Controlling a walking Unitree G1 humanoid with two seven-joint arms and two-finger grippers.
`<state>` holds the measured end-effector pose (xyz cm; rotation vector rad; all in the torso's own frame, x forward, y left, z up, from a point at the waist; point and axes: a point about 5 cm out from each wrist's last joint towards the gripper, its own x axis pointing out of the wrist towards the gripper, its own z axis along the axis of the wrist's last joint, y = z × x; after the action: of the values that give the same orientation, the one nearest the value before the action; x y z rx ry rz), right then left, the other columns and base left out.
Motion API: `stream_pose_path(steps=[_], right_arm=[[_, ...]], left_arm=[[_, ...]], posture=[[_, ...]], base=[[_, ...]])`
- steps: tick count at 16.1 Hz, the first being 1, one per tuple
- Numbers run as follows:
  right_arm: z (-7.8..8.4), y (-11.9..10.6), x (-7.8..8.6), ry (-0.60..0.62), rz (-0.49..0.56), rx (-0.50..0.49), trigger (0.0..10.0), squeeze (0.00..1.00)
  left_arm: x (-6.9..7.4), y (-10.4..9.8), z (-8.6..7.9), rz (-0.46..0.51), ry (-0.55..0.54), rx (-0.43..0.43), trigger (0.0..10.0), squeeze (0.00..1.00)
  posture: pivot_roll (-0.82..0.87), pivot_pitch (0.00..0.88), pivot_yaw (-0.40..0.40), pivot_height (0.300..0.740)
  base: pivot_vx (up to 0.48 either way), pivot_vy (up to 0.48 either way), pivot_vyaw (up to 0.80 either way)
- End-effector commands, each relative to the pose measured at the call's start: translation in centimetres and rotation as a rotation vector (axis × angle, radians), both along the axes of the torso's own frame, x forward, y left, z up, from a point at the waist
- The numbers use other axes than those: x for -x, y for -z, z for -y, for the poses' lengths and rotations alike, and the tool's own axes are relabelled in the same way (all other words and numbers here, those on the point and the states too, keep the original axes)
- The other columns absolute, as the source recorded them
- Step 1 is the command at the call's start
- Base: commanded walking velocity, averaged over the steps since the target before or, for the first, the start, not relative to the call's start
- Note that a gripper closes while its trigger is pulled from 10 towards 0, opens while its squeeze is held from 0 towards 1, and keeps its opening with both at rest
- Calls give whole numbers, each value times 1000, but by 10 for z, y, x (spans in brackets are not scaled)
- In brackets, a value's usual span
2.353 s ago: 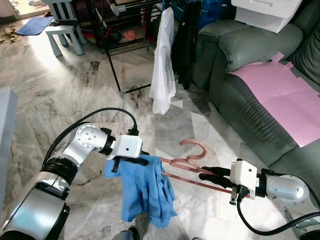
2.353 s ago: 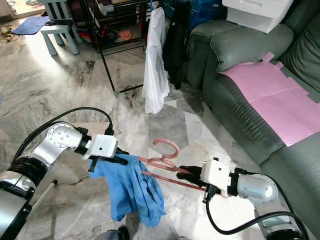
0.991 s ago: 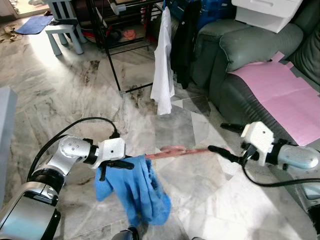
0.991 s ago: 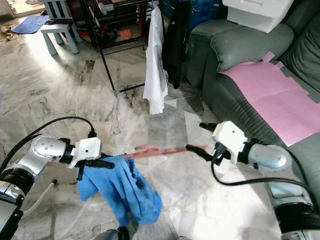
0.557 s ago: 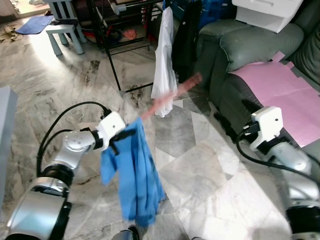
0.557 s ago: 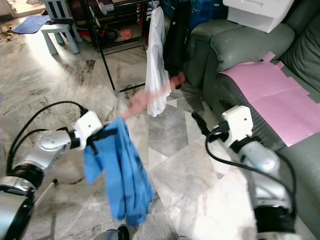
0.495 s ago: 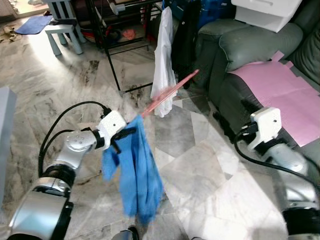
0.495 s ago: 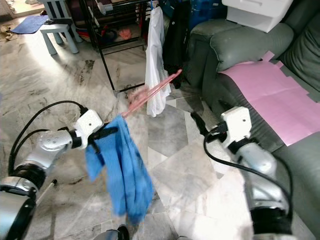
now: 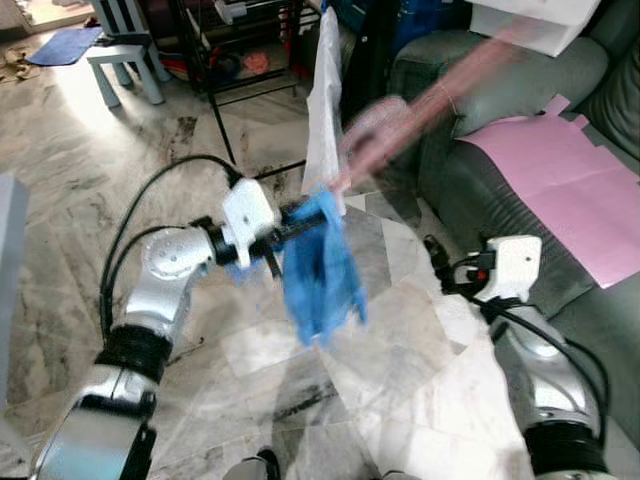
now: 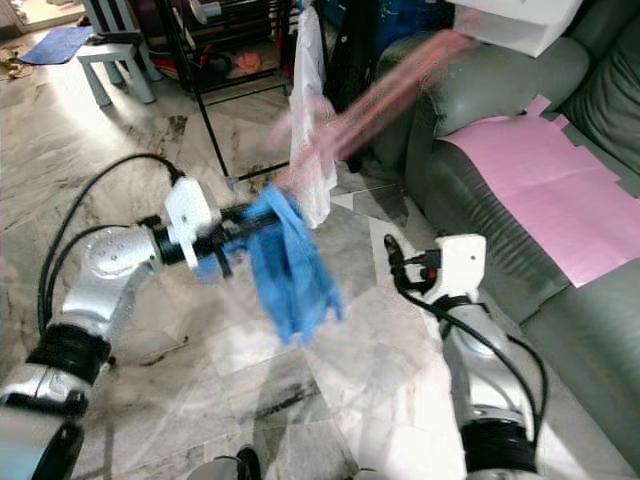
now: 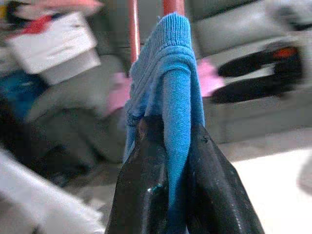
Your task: Hang hanger
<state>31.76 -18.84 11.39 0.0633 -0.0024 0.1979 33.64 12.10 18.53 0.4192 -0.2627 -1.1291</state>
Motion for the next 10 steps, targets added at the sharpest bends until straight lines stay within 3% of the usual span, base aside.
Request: stream_pose_path(steps=[1,2,5,8,10], right_arm=[[-10,-2,1,-58,-12,-35,10000,604],[-21,-2,3,-122,-13,-24,10000,0],[-39,-2,3,-200,-16,-30,10000,0],[-51,-5,4,-276,-28,-54,10000,0],[-57,-3,12,-377,-49,-57,10000,0]], left_arm=[[7,-1,5,-8,64,-12,0,0],[13,4,11,-11,109,-25,0,0],[23,13,27,-1,165,-56,0,0],[28,9,43,15,188,-41,0,0],[25,4,47,60,179,-53,0,0]], posture=[[-57,175,43,740],[-61,177,43,740],[-63,177,37,740],[-63,177,33,740],[-65,178,31,740]], base=[[0,0,0],[0,0,0],[0,0,0],[0,0,0],[0,0,0]])
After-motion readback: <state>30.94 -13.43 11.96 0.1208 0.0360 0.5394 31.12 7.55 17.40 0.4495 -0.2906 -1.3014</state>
